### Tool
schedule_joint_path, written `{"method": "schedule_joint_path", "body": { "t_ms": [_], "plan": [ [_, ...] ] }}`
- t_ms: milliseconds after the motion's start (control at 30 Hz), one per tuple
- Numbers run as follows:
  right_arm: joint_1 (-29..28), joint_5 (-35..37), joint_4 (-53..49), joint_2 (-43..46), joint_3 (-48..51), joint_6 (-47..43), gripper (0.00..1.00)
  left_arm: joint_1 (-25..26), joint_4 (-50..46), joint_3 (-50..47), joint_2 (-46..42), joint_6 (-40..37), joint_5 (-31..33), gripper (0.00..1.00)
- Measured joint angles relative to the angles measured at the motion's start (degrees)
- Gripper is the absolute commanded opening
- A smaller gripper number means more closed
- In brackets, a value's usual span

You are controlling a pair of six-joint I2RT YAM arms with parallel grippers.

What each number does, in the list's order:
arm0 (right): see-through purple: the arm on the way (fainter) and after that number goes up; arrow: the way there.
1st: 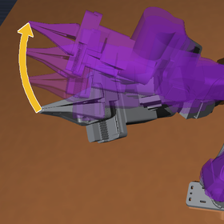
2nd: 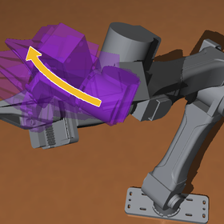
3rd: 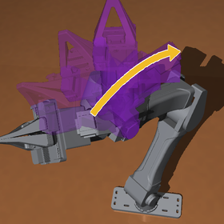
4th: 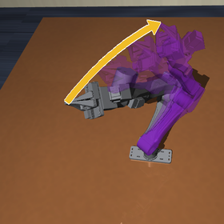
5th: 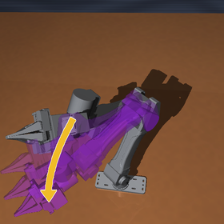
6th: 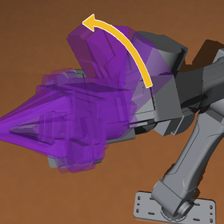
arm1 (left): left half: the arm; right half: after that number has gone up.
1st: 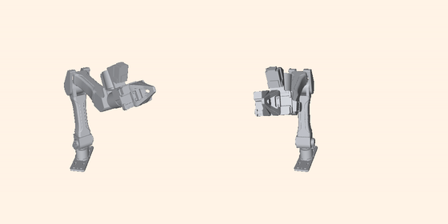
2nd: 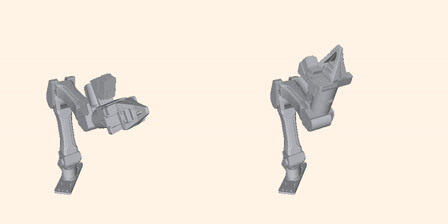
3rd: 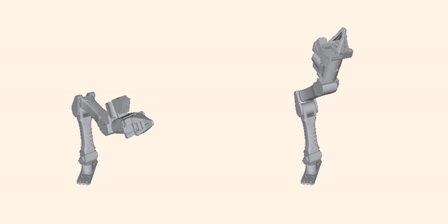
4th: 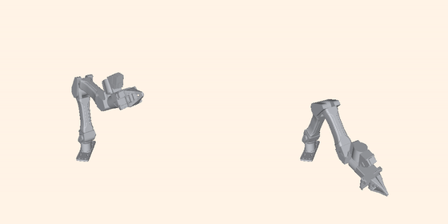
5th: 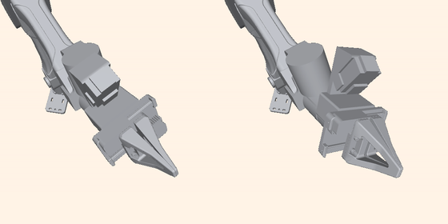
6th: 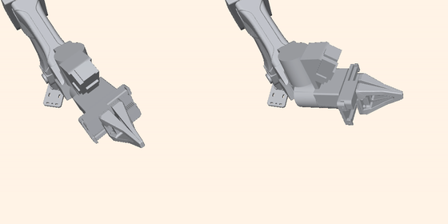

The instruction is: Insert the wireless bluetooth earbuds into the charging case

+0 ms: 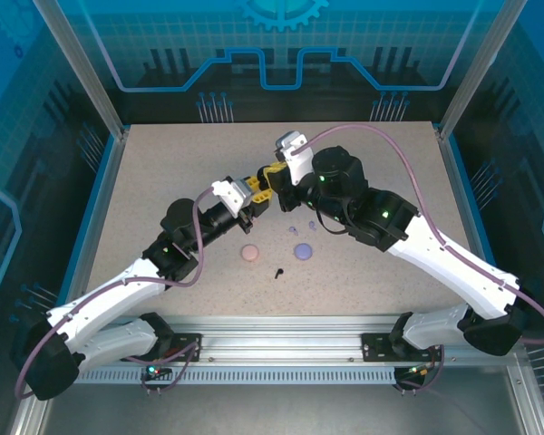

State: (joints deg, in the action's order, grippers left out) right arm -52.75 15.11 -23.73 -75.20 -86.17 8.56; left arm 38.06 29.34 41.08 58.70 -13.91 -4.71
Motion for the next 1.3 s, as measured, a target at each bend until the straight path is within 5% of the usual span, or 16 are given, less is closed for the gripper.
{"method": "schedule_joint_path", "body": {
  "t_ms": [1133,1300],
  "plan": [
    [1.6,-2.1,1.5,0.8,4.7,1.1,0.03,0.6,-2.1,0.9,1.6,0.0,0.2,0.00],
    [1.8,-3.1,1.3,0.4,4.7,1.1,0.13,0.6,-2.1,0.9,1.6,0.0,0.3,0.00]
  ]
}}
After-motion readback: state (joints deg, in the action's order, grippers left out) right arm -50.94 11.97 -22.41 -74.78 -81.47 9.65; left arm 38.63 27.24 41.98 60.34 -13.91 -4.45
